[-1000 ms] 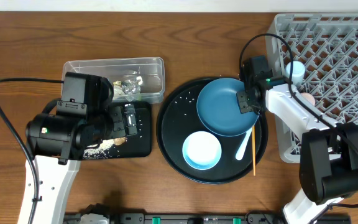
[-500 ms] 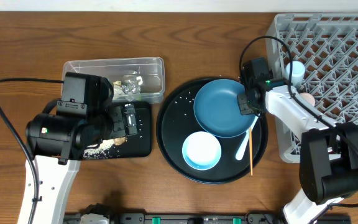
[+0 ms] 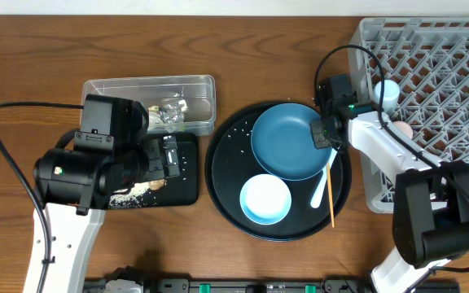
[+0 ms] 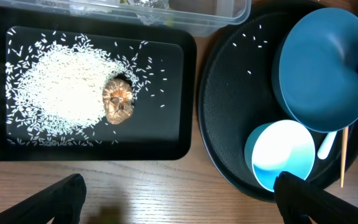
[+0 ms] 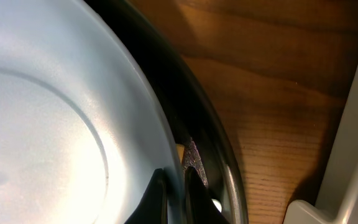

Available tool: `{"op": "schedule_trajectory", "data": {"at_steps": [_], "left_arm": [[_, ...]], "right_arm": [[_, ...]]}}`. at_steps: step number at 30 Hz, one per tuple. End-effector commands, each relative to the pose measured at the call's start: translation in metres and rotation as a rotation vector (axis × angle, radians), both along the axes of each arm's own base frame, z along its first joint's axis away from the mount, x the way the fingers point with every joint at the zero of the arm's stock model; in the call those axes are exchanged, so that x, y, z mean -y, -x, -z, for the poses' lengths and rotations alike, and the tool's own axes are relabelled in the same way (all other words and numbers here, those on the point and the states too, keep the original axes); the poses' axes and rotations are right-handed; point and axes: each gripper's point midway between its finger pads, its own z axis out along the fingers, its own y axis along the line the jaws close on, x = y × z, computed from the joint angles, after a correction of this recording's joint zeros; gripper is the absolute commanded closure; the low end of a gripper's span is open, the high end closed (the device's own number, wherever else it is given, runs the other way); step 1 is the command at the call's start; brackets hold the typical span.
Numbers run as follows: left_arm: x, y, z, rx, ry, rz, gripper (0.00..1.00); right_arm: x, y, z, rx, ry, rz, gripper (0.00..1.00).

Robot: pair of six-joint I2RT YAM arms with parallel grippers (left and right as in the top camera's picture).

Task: Sort waste into correct bins and load items into the dishwasher rack
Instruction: 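Move the right gripper to the teal plate rim and grasp it, then lift the teal plate with the right gripper and carry it to the rack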

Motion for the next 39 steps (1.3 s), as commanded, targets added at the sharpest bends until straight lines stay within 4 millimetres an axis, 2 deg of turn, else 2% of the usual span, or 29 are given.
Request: {"op": "schedule_trajectory", "data": {"at_steps": [1,4,7,12,15,18,25,27,30,34,39], "left_arm": [[-0.002,0.001,0.002,-0.006,-0.013,-0.001,0.02],[-0.002,0.001,0.002,-0.006,-0.013,-0.001,0.02],[-0.002,0.001,0.002,-0.006,-0.013,-0.001,0.02],[-0.002,0.001,0.002,-0.006,-0.013,-0.001,0.02],[-0.002,0.001,0.002,-0.006,-0.013,-0.001,0.02],[-0.002,0.001,0.002,-0.006,-0.013,-0.001,0.02],[-0.002,0.001,0.002,-0.006,-0.013,-0.001,0.02],[-0.002,0.001,0.002,-0.006,-0.013,-0.001,0.02],[-0.002,0.001,0.002,-0.006,-0.013,-0.001,0.02],[-0.002,0.001,0.002,-0.006,-0.013,-0.001,0.02],[-0.002,0.001,0.002,-0.006,-0.013,-0.001,0.02]], "right_arm": [[0.004,-0.002,-0.001,0.000,0.006,0.026,0.99],[0.002,-0.012,-0.015,0.043,-0.011,0.044,0.99],[-0.002,-0.023,-0.041,0.104,-0.045,0.073,0.99],[-0.009,-0.036,-0.101,0.229,-0.107,0.064,0.99],[-0.006,-0.032,-0.137,0.295,-0.120,0.068,0.99],[0.008,-0.019,-0.168,0.340,-0.115,0.092,0.99],[0.055,0.014,-0.247,0.529,-0.118,0.164,0.99],[0.075,0.025,-0.270,0.597,-0.093,0.203,0.99],[0.120,0.047,-0.300,0.694,0.025,0.306,0.99],[0.171,0.075,-0.327,0.739,0.186,0.412,0.99],[0.221,0.100,-0.339,0.676,0.331,0.571,0.99]]}}
